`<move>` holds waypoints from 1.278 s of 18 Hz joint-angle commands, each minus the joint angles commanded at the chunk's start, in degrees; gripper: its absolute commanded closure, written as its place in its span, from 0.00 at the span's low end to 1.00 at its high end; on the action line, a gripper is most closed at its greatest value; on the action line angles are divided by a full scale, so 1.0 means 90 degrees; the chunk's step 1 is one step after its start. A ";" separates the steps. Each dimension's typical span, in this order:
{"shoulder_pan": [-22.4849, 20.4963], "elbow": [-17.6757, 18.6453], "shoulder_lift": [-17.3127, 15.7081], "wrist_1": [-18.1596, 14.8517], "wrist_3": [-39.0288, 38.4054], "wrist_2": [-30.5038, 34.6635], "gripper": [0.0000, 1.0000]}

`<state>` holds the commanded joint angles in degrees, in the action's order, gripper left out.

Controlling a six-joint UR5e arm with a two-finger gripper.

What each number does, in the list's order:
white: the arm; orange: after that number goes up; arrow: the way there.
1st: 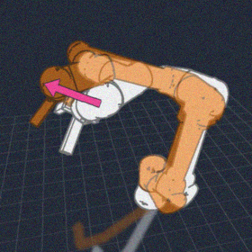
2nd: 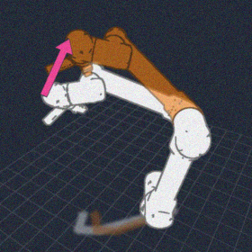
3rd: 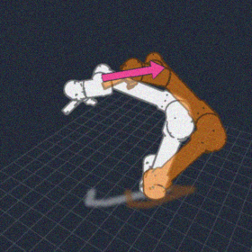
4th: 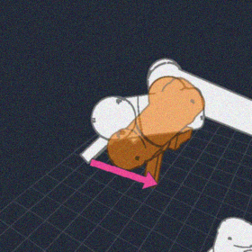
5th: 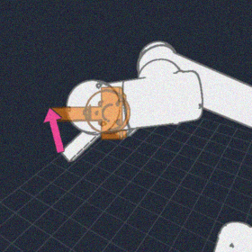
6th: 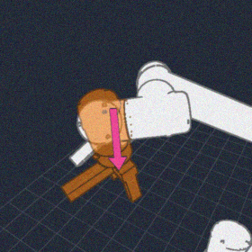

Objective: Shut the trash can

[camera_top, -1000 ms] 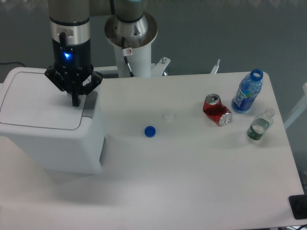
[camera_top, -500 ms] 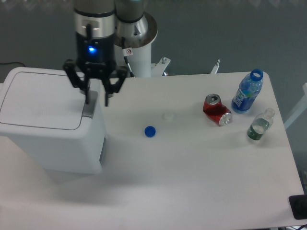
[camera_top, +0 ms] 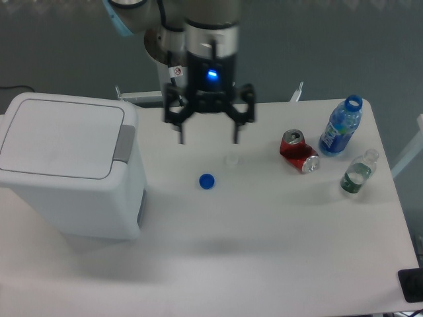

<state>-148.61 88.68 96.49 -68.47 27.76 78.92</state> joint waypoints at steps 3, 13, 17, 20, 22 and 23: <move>-0.0225 0.0000 0.0332 0.0019 0.0761 0.0399 0.00; -0.1202 -0.0849 0.2119 0.0020 0.3573 0.1114 0.00; -0.1398 -0.0957 0.2569 0.0020 0.4512 0.1133 0.00; -0.1505 -0.1268 0.2968 0.0020 0.5078 0.1162 0.00; -0.1496 -0.1377 0.3145 0.0029 0.5178 0.1463 0.00; -0.1476 -0.1377 0.3165 0.0058 0.5187 0.1572 0.00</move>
<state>-161.90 76.29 124.98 -67.94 74.44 93.07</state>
